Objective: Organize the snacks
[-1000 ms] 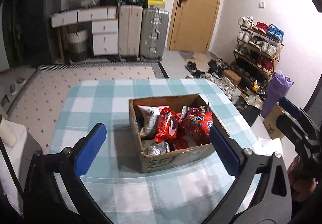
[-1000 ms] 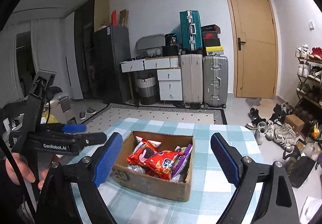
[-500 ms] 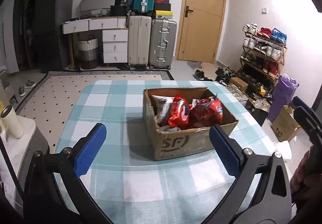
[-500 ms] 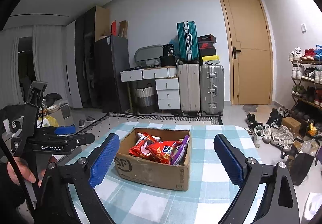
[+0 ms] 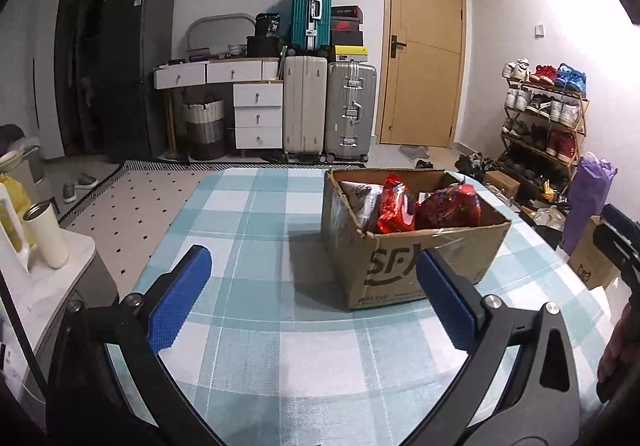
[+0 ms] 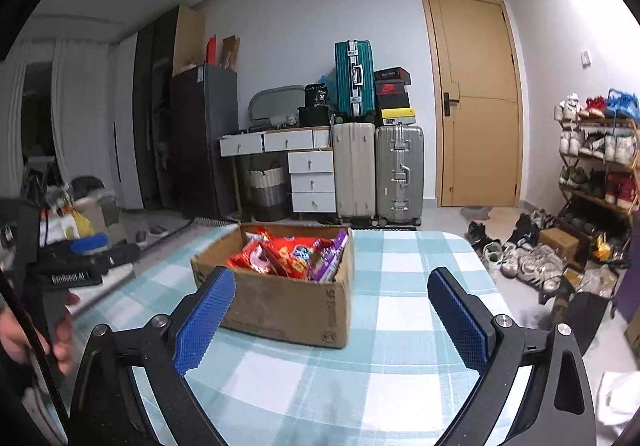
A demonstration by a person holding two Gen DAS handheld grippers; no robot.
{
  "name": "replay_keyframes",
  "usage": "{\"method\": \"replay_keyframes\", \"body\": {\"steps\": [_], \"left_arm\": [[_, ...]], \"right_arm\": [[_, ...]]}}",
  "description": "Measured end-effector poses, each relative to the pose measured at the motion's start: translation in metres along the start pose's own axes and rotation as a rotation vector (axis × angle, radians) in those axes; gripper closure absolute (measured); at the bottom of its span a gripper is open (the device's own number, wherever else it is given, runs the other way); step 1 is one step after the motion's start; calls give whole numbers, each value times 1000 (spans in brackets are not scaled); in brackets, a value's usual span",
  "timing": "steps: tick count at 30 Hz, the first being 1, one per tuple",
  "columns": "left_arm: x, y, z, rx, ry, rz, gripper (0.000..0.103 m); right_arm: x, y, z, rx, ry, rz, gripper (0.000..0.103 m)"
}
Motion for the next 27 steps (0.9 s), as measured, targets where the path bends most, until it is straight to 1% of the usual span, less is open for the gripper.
{"method": "replay_keyframes", "body": {"steps": [4,7,11,13,19,21,24,27], "left_arm": [[5,-10,1,28,14,26,1],[7,-16,0,41,26,56,1],[14,-23,-1,66,60,60,1],[16,-27,-2,61,67,65,1],[27,-41,-7,63,53,61,1],[26,-41,-7,64,42,74,1],[25,-41,-4,74,14,83,1],[32,-41,-3,86,20,68,1]], "right_arm": [[10,-5,-1,-8,-9,6,4],[17,-16,1,5,-9,-11,4],[22,-24,4,12,-19,-10,4],[25,-27,6,10,-24,-12,4],[34,-40,4,-15,-37,-11,4],[39,-43,2,-24,-37,-35,4],[42,-47,3,-22,-38,-44,4],[45,-48,3,-25,-39,-39,4]]}}
Point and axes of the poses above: each gripper's, at about its wrist camera, not at the fingertips, and x roughly the way its jaws point, z to its right, y to its top, the point moved 7 cm from there along x, roughly the way its jaws point, and after that the axes turned 13 degrees about -y, right-handed, at the moved point
